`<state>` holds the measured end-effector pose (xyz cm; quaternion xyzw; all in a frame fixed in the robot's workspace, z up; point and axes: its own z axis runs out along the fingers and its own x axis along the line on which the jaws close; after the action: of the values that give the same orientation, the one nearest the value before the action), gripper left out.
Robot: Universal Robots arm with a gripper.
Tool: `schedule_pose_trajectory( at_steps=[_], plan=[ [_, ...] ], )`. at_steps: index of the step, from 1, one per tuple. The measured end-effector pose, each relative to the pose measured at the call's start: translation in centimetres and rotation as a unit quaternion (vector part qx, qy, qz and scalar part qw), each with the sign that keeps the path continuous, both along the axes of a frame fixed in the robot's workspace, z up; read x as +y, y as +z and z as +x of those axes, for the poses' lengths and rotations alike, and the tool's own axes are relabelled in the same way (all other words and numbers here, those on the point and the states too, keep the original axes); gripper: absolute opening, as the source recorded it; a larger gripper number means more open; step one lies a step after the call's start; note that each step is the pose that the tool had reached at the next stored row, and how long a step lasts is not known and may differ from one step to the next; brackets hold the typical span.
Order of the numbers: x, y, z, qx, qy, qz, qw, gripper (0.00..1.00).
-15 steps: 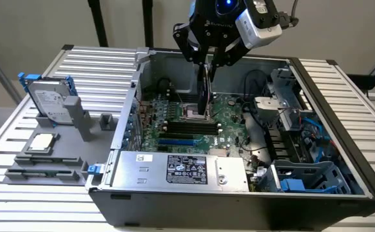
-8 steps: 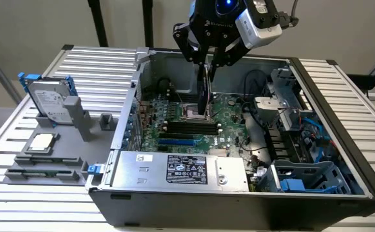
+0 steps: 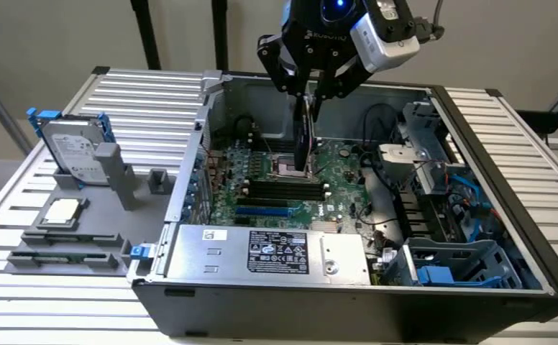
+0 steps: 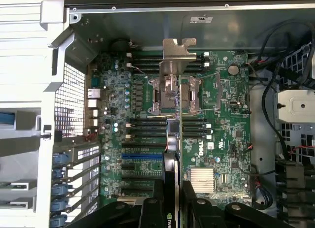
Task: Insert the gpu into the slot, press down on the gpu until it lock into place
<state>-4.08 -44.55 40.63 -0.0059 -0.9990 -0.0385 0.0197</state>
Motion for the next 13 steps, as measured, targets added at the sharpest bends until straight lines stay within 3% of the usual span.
schedule_pose_trajectory(
  at_steps=[3,7,13],
  plan=[
    [0.0,0.0,0.01,0.0,0.027,0.0,0.9996,0.26],
    [0.0,0.0,0.01,0.0,0.064,0.0,0.998,0.26],
    [0.0,0.0,0.01,0.0001,0.117,0.0,0.9931,0.26]
  ],
)
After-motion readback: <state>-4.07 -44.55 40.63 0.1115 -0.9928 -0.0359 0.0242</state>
